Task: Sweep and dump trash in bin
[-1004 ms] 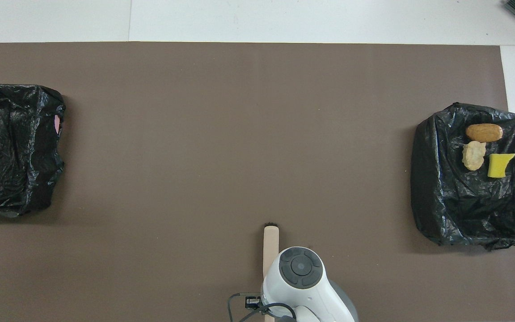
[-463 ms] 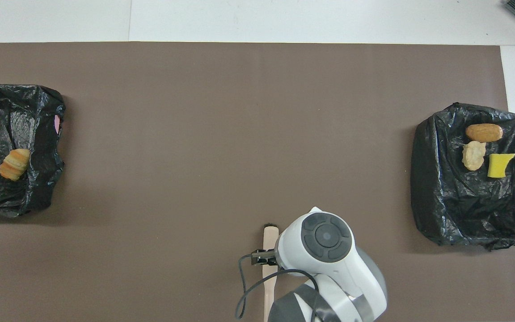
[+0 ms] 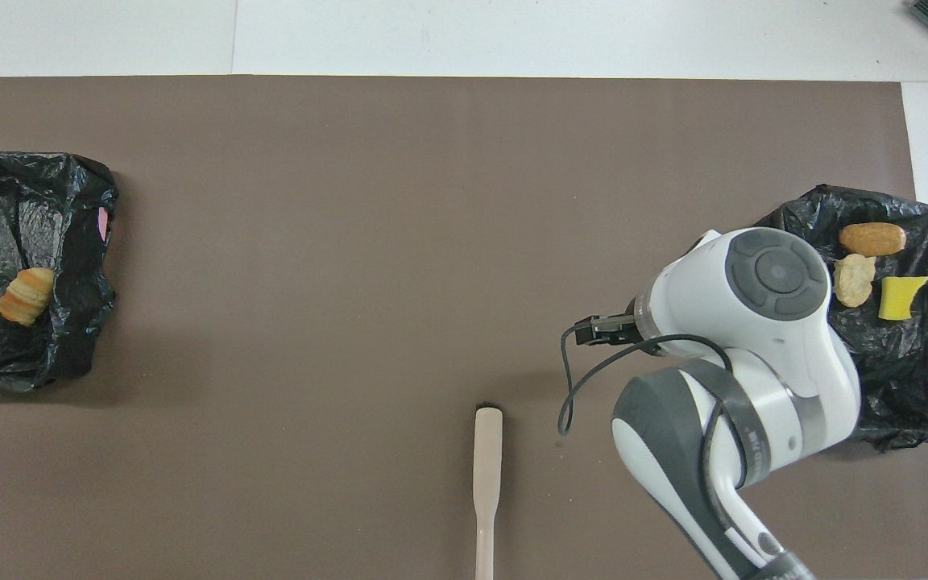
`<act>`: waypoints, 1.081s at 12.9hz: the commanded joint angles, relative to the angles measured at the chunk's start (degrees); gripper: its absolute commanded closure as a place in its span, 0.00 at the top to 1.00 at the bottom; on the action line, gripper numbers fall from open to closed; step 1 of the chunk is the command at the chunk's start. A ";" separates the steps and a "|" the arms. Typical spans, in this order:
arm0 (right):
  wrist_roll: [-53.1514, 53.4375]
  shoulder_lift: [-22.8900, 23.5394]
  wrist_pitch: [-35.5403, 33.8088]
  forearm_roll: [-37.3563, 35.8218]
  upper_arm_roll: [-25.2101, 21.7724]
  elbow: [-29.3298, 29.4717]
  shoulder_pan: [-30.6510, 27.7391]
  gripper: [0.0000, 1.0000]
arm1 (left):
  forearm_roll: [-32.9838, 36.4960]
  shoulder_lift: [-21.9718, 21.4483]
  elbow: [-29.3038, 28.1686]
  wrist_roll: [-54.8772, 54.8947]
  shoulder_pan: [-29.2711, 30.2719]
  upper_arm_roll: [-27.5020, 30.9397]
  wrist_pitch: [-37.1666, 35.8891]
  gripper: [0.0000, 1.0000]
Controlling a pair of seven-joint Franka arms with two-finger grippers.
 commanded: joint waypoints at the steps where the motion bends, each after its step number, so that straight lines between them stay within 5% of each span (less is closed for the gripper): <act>1: -4.72 0.70 -4.28 -1.53 0.78 4.37 -5.04 1.00 | 7.85 -4.60 -3.23 -6.01 -0.13 -4.37 -5.19 0.00; 5: -7.29 -3.78 -7.19 -2.50 0.61 7.71 -11.38 1.00 | 19.90 -8.39 -3.85 -15.00 0.49 -14.13 -19.51 0.00; 9: -9.75 -6.78 -16.12 -2.33 0.34 15.69 -16.03 1.00 | 30.08 -12.60 -8.68 -22.02 0.57 -18.26 -25.40 0.00; 11: -13.69 -6.78 -22.98 -2.32 -0.53 23.07 -17.27 1.00 | 30.20 -13.49 -8.17 -22.57 0.75 -21.60 -29.28 0.00; 14: -13.98 -8.09 -25.47 -2.50 -2.38 23.64 -17.54 1.00 | 25.66 -13.49 -7.37 -22.75 0.84 -27.57 -31.83 0.00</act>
